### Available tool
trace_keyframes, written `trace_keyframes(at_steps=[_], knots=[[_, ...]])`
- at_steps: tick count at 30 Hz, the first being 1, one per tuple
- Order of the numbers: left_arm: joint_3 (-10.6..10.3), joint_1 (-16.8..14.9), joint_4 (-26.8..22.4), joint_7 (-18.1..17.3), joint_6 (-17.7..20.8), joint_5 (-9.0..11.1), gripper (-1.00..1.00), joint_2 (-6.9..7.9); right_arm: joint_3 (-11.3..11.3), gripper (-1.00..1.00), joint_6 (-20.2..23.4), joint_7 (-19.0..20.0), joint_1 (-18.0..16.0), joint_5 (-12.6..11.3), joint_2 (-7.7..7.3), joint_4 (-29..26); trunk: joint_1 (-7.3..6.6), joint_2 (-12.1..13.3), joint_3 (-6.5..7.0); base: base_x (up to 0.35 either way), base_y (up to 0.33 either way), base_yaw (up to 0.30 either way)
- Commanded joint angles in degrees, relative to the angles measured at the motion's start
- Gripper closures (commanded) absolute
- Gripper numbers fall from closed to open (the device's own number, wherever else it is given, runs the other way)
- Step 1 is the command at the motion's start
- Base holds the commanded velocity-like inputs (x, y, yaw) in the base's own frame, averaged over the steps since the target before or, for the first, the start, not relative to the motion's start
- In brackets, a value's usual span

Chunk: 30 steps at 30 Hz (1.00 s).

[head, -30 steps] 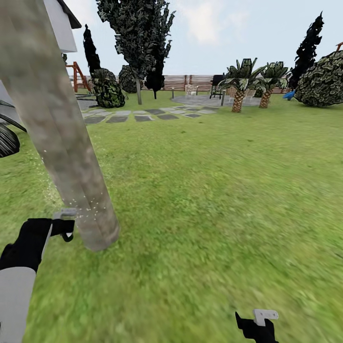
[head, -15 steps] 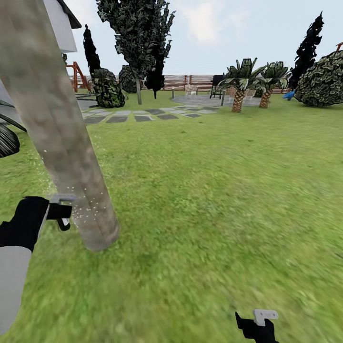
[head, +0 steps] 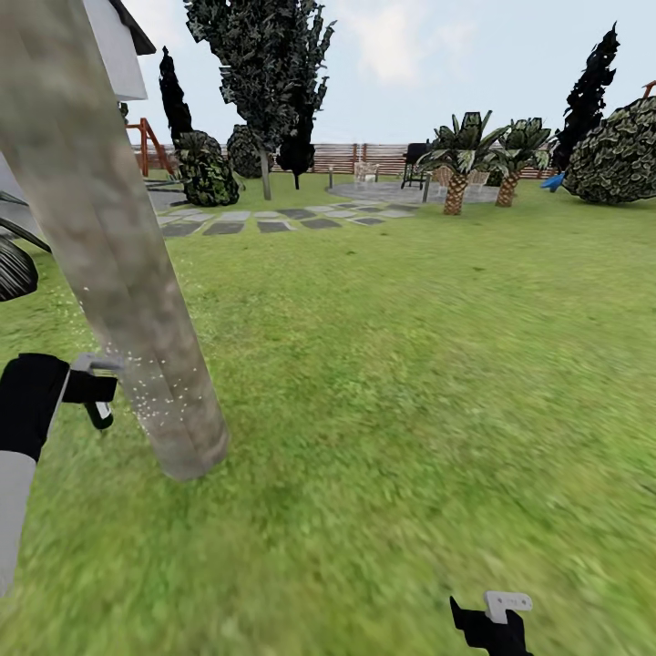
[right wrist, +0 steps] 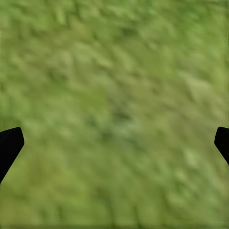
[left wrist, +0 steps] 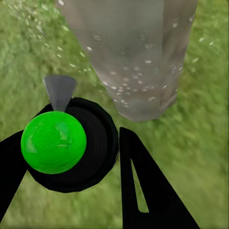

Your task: In the garden, pick up the pesticide atomizer on the floor and spray pesticide onto both trees until each tree trunk is fully covered.

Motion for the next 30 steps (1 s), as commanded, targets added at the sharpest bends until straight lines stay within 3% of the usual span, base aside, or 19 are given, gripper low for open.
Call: trace_keyframes(at_steps=[1, 4, 12, 19, 20, 24, 30], knots=[[0.00, -0.30, 0.07, 0.03, 0.07, -0.04, 1.00, 0.41, 0.00, -1.00, 0.00, 0.00, 0.00, -0.01, 0.01, 0.00, 0.00, 0.00, 0.00, 0.000, 0.000, 0.000], [-0.03, -0.69, -0.42, -0.01, 0.19, 0.02, 1.00, 1.62, 0.02, -1.00, 0.00, 0.00, 0.00, 0.04, -0.01, 0.00, 0.00, 0.00, 0.00, 0.000, 0.000, 0.000], [-0.17, -1.48, -3.26, -0.03, 2.46, 0.26, 1.00, 0.63, 0.02, -1.00, 0.00, 0.00, 0.00, 0.02, 0.03, 0.00, 0.00, 0.00, 0.00, 0.000, 0.000, 0.000], [-0.22, -4.40, -3.23, -0.06, 2.82, 0.15, 1.00, 1.81, 0.02, -1.00, 0.00, 0.00, 0.00, 0.02, 0.02, 0.00, 0.00, 0.00, 0.00, 0.000, 0.000, 0.000], [-0.64, -4.52, -3.42, -0.25, 2.84, 0.19, 1.00, 1.52, 0.02, -1.00, 0.00, 0.00, 0.00, 0.02, 0.03, 0.00, 0.00, 0.00, 0.00, 0.000, 0.000, 0.000], [-5.98, -5.66, -3.85, -3.21, 3.53, 0.23, 1.00, 1.46, 0.02, -1.00, 0.00, 0.00, 0.00, 0.03, 0.06, 0.00, 0.00, 0.00, 0.00, 0.000, 0.000, 0.000], [-6.72, -5.16, -6.07, -3.90, 3.71, 0.21, 1.00, 1.93, 0.02, -1.00, 0.00, 0.00, 0.00, 0.00, 0.06, 0.00, 0.00, 0.00, 0.00, -0.007, -0.005, 0.000]])
